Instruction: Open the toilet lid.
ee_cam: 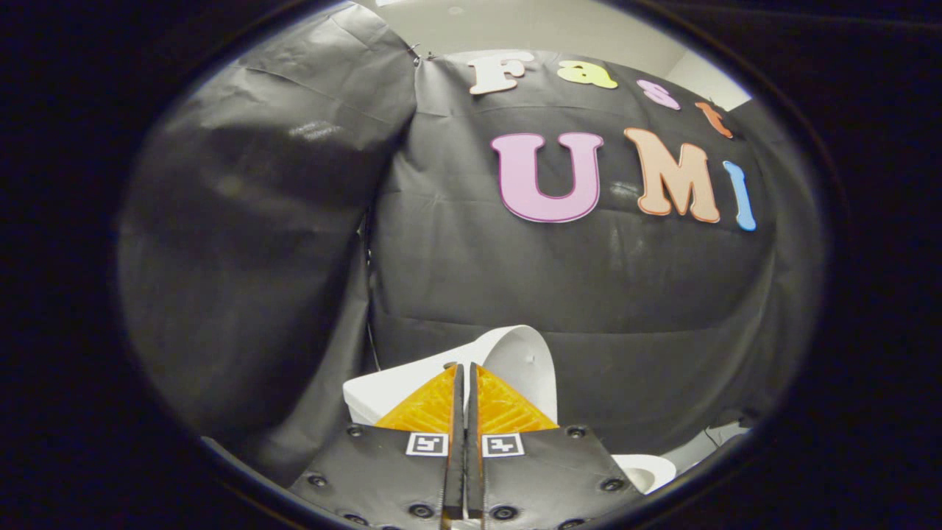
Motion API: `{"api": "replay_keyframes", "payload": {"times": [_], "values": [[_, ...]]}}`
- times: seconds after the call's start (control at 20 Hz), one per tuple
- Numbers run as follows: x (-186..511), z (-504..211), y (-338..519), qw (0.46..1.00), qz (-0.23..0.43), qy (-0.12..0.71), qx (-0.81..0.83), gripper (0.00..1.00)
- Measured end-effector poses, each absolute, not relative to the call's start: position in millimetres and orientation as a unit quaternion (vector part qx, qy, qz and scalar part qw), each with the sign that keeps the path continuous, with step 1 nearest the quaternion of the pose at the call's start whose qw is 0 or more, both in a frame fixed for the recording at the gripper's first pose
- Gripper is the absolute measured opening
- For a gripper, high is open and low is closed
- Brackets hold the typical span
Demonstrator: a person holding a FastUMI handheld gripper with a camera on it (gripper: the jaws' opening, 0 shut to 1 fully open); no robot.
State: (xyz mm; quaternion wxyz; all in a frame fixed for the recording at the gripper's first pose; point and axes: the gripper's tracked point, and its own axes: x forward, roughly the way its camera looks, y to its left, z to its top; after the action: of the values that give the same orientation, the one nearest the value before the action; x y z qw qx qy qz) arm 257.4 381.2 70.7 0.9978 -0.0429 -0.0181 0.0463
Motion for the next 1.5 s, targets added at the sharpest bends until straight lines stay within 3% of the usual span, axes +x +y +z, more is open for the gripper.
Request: {"api": "replay_keyframes", "payload": {"times": [0.7, 1.05, 1.25, 1.5], "values": [[217.8, 90.0, 175.3, 0.993, -0.102, -0.036, -0.049, 0.02], [178.7, 81.0, 85.2, 0.989, -0.134, -0.033, -0.06, 0.27], [154.4, 65.9, 52.5, 0.991, -0.115, -0.015, -0.068, 0.41], [119.6, 46.1, 10.0, 0.993, -0.096, -0.003, -0.066, 0.43]]}}
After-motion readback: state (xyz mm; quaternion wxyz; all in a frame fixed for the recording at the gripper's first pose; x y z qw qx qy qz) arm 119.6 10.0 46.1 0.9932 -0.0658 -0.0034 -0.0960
